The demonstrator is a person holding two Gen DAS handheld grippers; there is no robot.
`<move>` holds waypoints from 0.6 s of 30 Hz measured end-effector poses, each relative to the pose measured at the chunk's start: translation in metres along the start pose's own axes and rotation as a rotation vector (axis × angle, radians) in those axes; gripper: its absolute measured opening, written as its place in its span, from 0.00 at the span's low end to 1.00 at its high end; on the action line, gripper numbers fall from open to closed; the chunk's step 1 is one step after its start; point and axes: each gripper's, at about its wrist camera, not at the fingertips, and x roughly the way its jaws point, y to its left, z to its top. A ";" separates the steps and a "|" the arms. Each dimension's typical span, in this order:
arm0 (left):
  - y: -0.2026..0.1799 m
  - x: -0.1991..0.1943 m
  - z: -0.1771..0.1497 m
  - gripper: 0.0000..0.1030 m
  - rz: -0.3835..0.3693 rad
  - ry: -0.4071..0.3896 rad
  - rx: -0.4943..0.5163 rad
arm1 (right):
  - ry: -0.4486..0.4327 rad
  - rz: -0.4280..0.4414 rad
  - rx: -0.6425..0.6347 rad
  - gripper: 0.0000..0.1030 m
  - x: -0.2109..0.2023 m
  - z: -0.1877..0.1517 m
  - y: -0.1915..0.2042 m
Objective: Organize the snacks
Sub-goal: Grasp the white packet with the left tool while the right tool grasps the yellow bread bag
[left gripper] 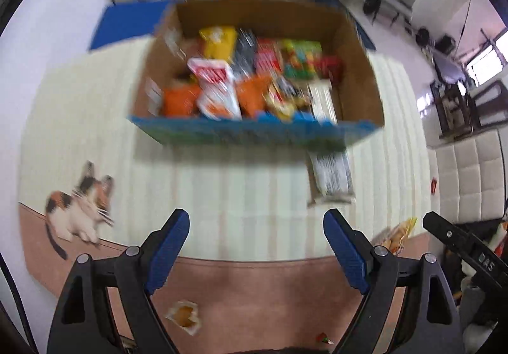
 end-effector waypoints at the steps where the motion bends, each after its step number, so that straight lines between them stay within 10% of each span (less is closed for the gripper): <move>1: -0.009 0.012 -0.001 0.84 -0.005 0.022 0.011 | 0.010 -0.016 0.018 0.94 0.007 0.002 -0.011; 7: -0.061 0.080 0.008 0.84 -0.025 0.173 0.048 | 0.182 -0.037 0.200 0.94 0.073 0.014 -0.094; 18: -0.106 0.159 0.042 0.84 -0.032 0.320 -0.020 | 0.298 0.020 0.350 0.94 0.128 -0.014 -0.129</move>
